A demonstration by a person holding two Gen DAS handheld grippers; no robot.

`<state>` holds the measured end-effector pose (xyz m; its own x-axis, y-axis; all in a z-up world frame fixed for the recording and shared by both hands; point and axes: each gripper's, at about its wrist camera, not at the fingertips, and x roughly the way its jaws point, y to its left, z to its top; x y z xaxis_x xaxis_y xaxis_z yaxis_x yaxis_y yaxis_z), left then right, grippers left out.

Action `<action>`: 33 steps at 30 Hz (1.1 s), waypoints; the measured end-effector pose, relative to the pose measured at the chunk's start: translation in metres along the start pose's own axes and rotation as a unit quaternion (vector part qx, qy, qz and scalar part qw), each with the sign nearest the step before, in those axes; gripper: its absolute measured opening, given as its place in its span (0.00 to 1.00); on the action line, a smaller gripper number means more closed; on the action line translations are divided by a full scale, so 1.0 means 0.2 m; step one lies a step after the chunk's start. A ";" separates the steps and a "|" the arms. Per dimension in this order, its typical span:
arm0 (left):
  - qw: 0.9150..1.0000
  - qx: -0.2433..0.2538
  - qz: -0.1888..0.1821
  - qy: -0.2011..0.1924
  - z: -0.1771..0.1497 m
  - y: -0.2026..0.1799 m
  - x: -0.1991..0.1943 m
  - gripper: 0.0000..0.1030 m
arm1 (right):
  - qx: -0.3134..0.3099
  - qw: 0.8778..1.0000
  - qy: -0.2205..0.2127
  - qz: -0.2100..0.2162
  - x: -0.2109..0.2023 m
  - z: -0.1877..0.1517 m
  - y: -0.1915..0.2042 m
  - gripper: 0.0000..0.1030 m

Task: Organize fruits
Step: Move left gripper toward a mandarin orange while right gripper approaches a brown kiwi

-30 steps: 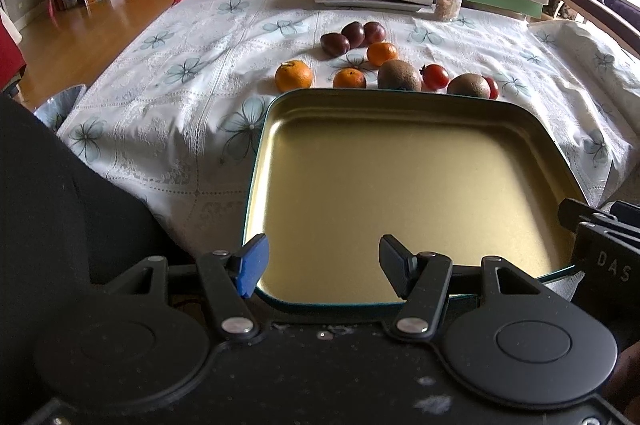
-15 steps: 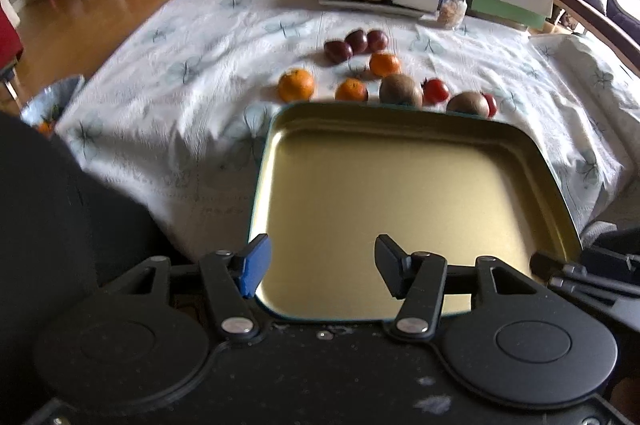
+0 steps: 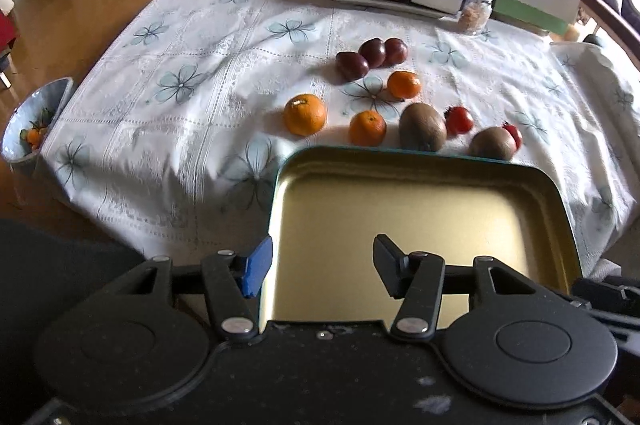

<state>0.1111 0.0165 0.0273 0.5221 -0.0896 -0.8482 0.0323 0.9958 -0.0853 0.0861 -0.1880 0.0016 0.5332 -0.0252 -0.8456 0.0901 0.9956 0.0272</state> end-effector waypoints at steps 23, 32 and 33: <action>0.997 -0.023 0.015 0.073 0.71 0.09 0.54 0.55 | 0.095 0.995 0.035 0.005 0.40 0.65 -0.12 0.54; 0.995 -0.023 0.026 0.091 0.70 0.11 0.66 0.55 | 0.102 0.991 0.083 0.019 0.58 0.65 -0.10 0.54; 0.995 -0.022 0.026 0.091 0.70 0.11 0.66 0.55 | 0.102 0.991 0.086 0.019 0.60 0.65 -0.09 0.54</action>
<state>0.2997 0.0296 -0.0145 0.3584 -0.0444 -0.9325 -0.0304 0.9978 -0.0592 0.2577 -0.2217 -0.0316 0.3896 0.0449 -0.9199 0.2508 0.9559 0.1529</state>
